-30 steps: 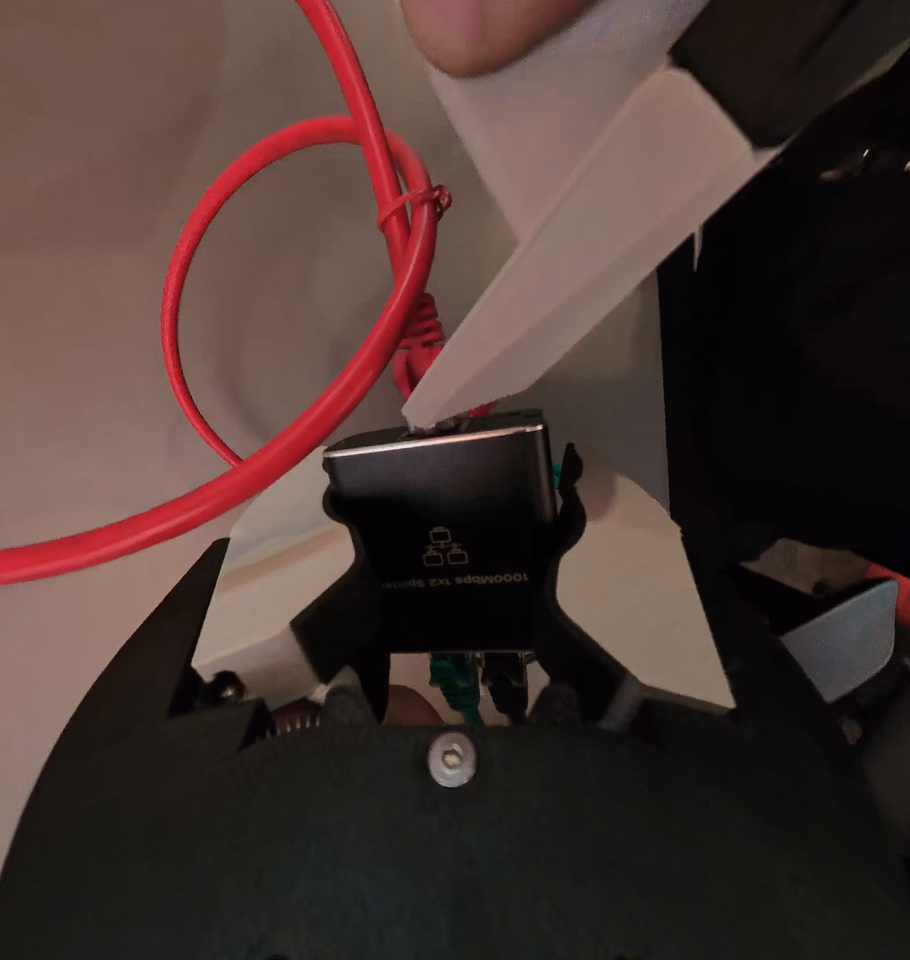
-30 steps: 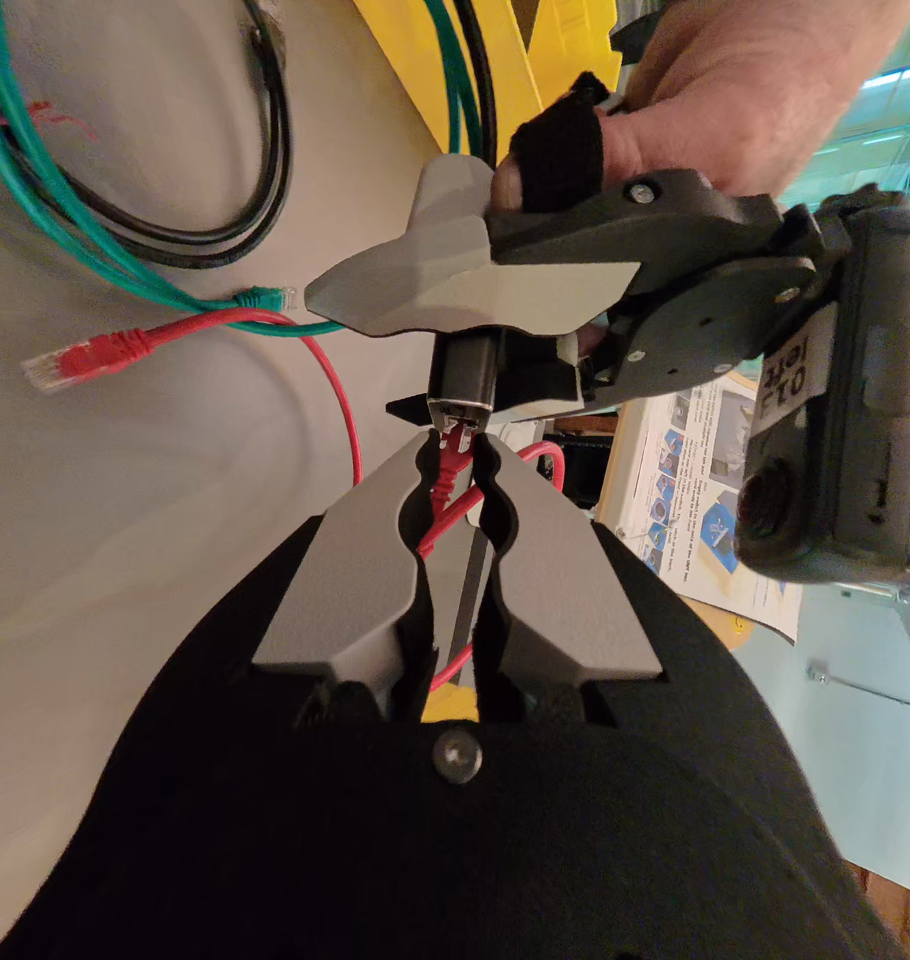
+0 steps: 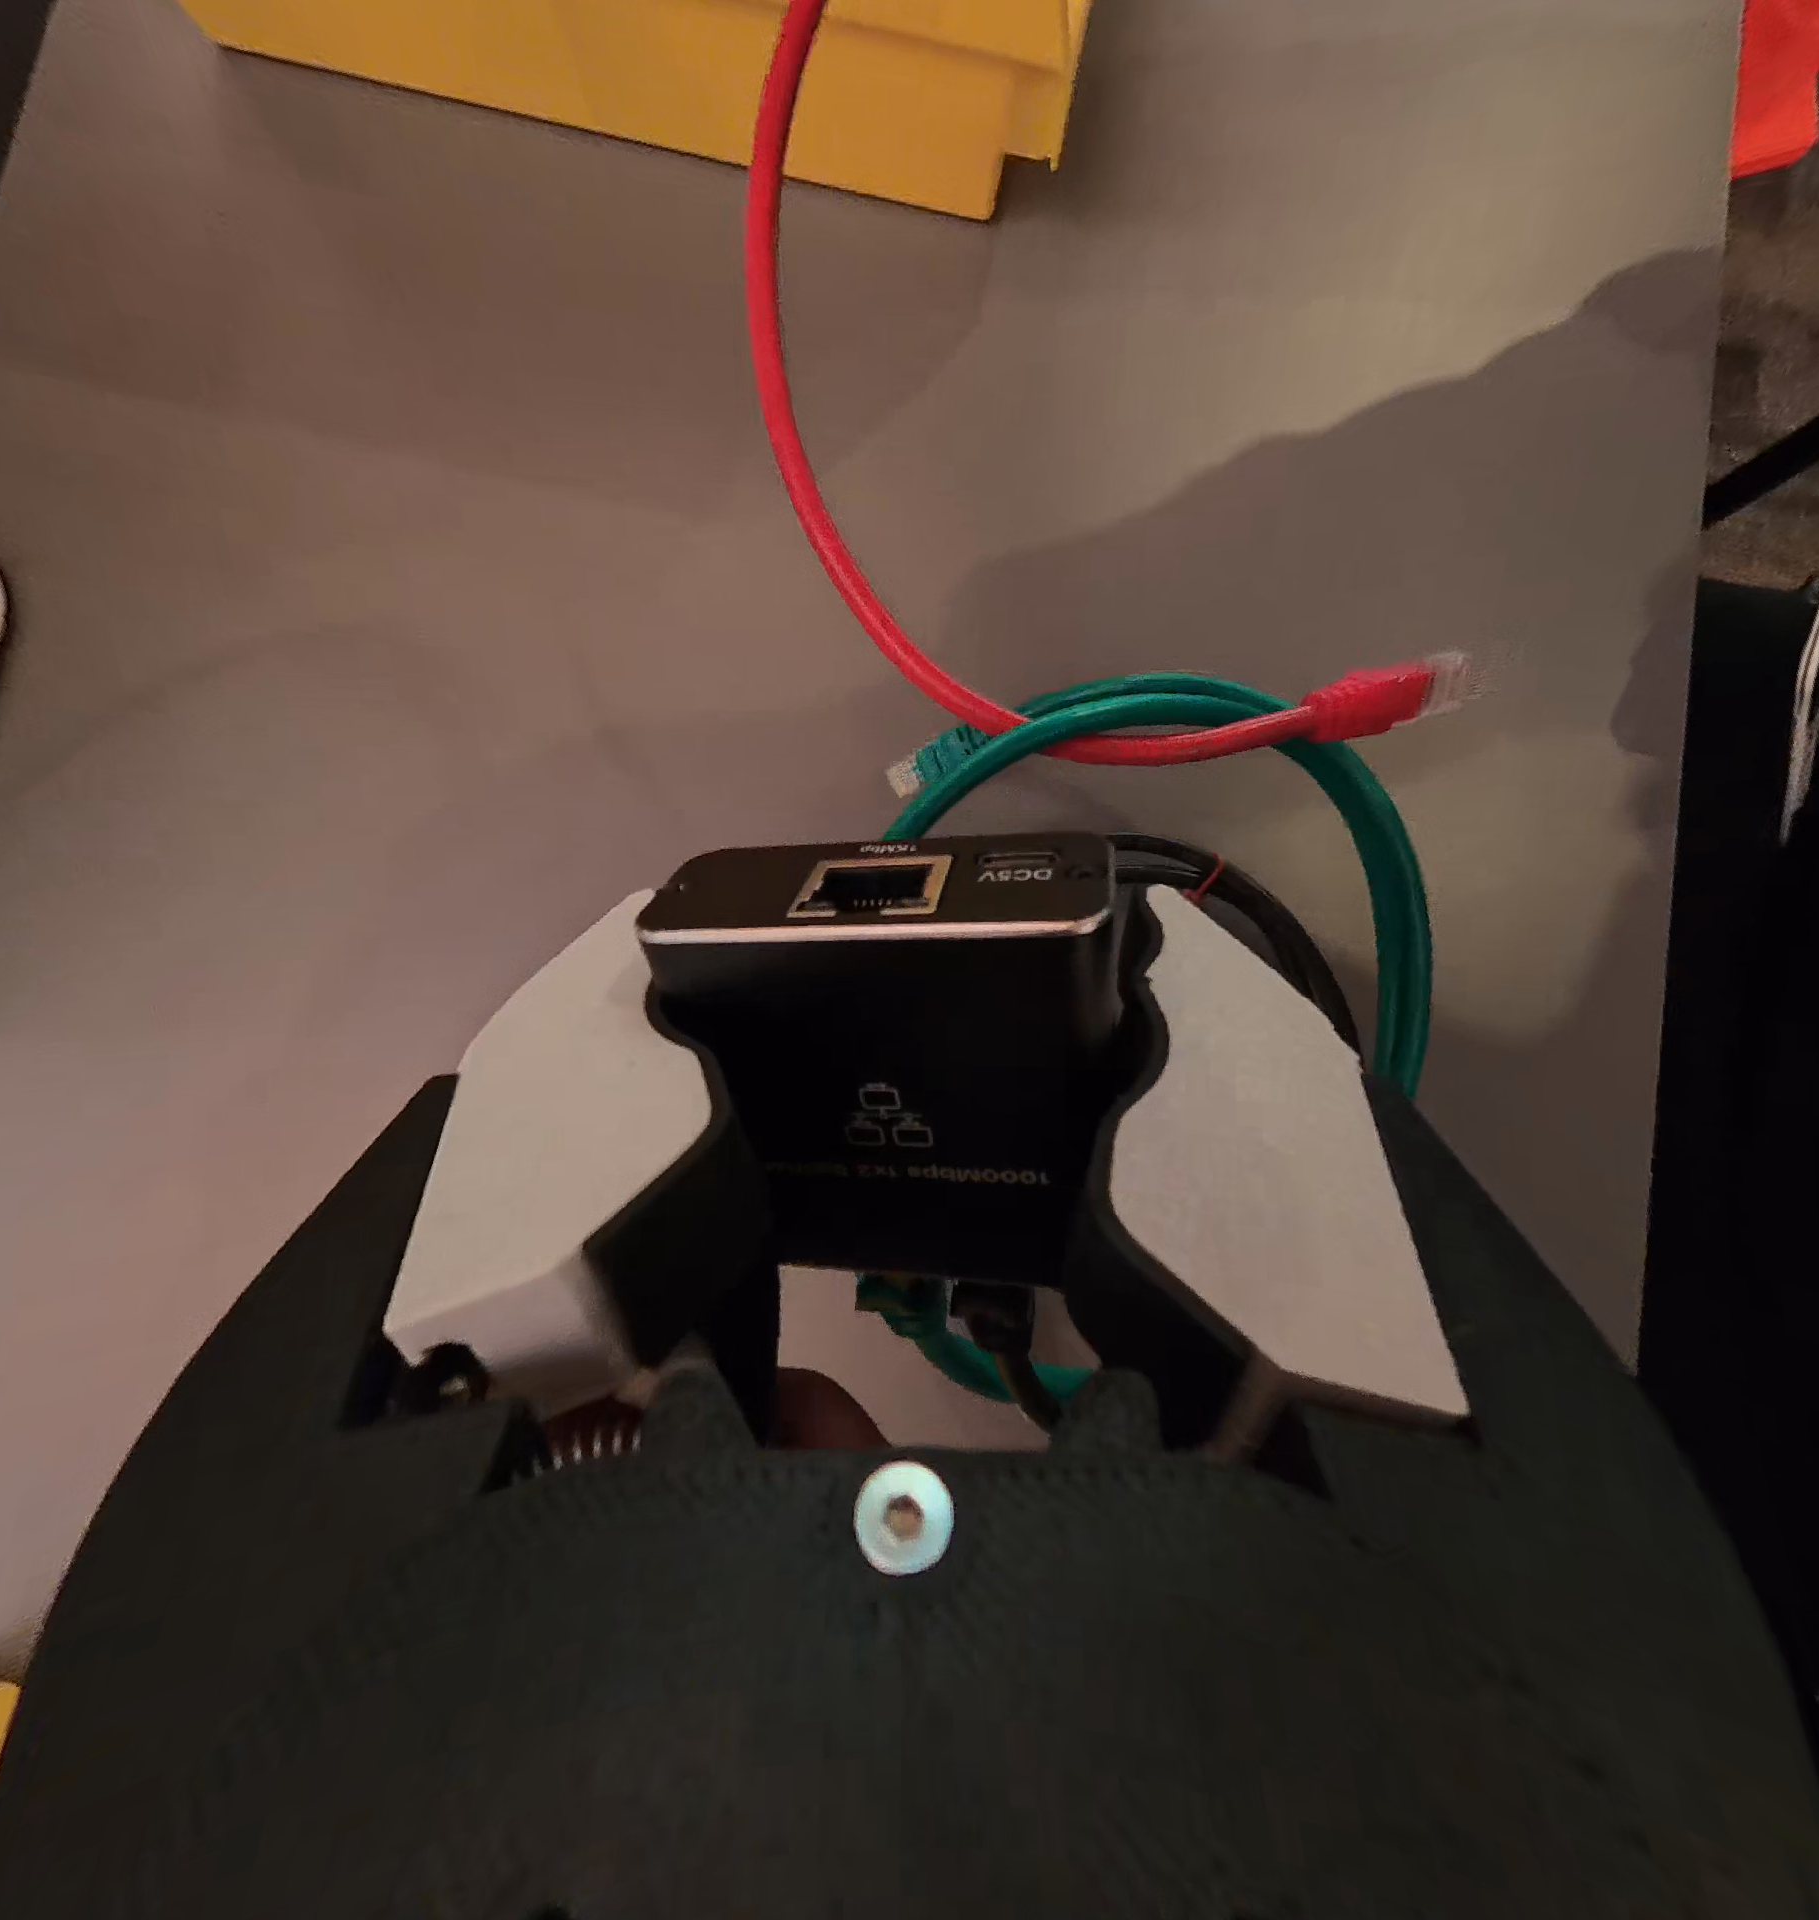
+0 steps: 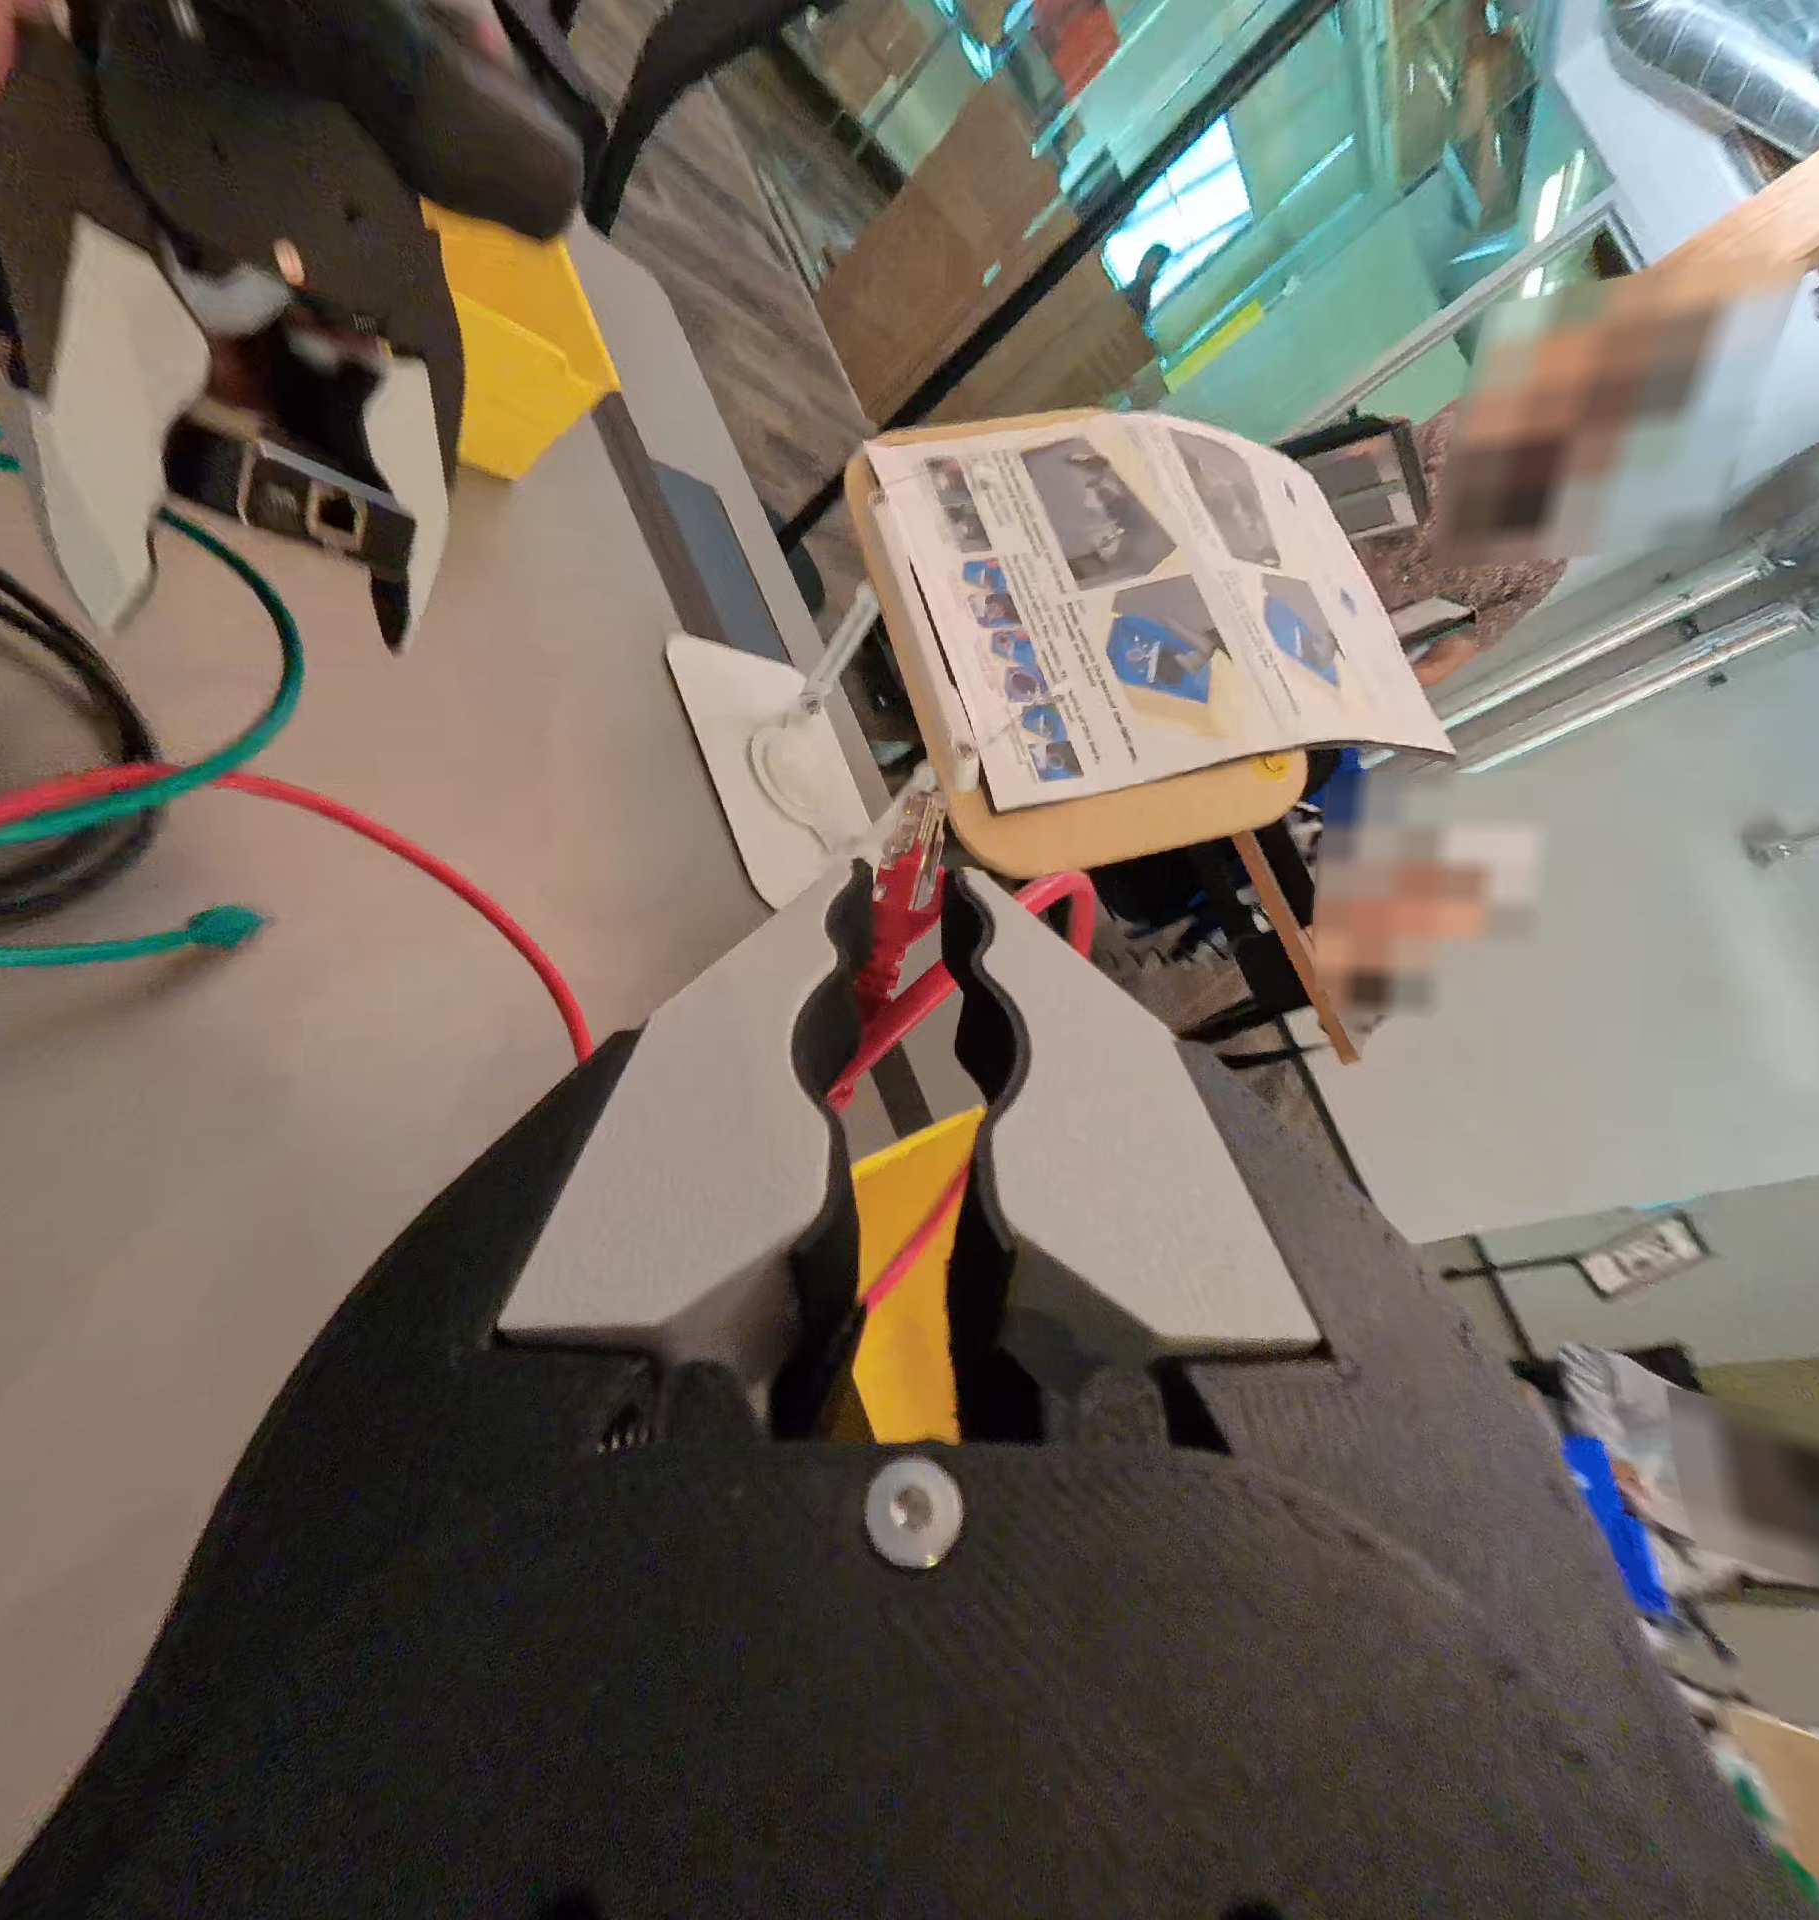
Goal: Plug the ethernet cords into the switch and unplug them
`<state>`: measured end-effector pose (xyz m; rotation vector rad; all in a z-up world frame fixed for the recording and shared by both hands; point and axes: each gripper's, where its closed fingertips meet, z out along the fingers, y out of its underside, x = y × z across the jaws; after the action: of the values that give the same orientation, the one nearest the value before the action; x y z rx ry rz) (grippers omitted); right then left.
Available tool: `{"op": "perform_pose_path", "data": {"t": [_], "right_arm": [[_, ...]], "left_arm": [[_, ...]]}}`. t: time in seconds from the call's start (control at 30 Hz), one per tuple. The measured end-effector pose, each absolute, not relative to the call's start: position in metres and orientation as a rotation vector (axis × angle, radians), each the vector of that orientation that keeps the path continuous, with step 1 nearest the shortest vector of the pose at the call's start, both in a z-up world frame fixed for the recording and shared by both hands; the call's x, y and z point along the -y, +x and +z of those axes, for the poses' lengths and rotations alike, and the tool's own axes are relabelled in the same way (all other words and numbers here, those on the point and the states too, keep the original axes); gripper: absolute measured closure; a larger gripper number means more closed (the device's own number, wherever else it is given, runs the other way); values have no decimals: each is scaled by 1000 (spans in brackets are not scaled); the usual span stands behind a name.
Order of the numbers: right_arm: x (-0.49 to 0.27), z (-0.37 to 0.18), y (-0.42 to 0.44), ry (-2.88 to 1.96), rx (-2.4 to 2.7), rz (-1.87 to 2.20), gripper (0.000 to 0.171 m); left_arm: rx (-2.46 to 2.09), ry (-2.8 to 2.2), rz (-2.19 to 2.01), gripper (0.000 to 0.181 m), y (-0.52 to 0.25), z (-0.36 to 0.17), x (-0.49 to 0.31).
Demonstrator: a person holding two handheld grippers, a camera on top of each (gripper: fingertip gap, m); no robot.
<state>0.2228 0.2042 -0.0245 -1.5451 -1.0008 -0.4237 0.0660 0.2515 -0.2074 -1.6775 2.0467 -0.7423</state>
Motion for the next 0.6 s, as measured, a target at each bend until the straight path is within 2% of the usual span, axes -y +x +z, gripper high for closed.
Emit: {"op": "perform_pose_path", "data": {"t": [0.07, 0.2, 0.33, 0.6], "right_arm": [[-206, -28, 234, -1558, 998, -518, 159], [-207, 0, 269, -1552, 855, -632, 160], [-225, 13, 251, -1512, 895, -691, 160], [-297, -53, 176, -1542, 1032, -675, 160]], "left_arm": [[-2036, -1694, -752, 104, 62, -209, -255], [-2090, -1633, -721, 104, 55, -214, -248], [-2151, -1522, -764, 104, 64, -208, -221], [-2248, -1167, -801, 104, 80, -182, -152]]}}
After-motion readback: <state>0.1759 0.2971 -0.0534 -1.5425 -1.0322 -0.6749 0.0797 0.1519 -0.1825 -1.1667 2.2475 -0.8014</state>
